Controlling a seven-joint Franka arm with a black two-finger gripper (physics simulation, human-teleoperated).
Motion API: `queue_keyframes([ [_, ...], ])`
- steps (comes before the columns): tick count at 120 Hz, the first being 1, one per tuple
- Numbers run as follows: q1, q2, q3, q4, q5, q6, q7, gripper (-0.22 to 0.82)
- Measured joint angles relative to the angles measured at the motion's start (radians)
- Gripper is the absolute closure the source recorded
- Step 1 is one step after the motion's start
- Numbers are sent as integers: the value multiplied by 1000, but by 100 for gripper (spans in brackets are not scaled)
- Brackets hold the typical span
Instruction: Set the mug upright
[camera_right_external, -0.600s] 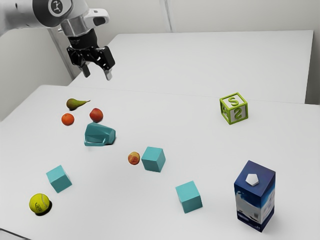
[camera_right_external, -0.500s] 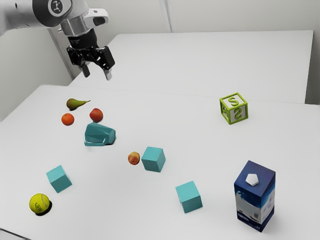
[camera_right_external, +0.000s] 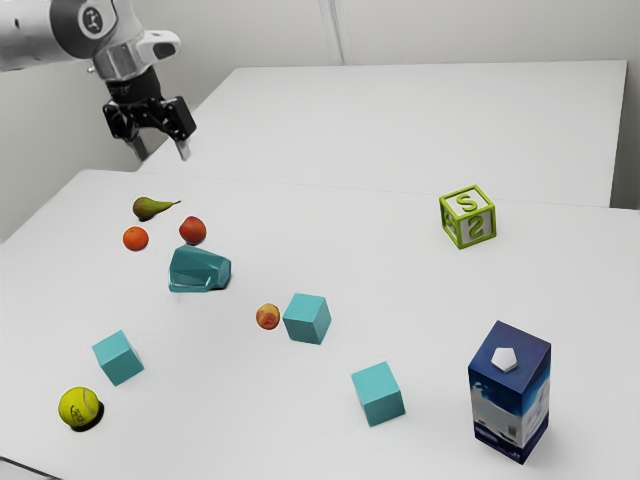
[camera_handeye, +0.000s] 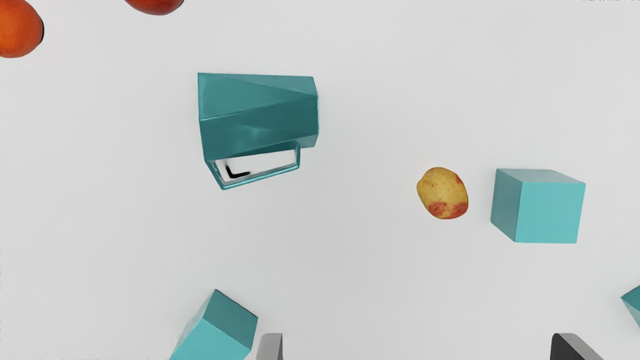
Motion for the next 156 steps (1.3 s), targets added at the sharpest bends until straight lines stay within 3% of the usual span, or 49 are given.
queue_keyframes([
  [54, 217, 163, 11, 2, -160, 14, 181, 2],
  [156, 335, 425, 17, -26, -396, 153, 503, 3],
])
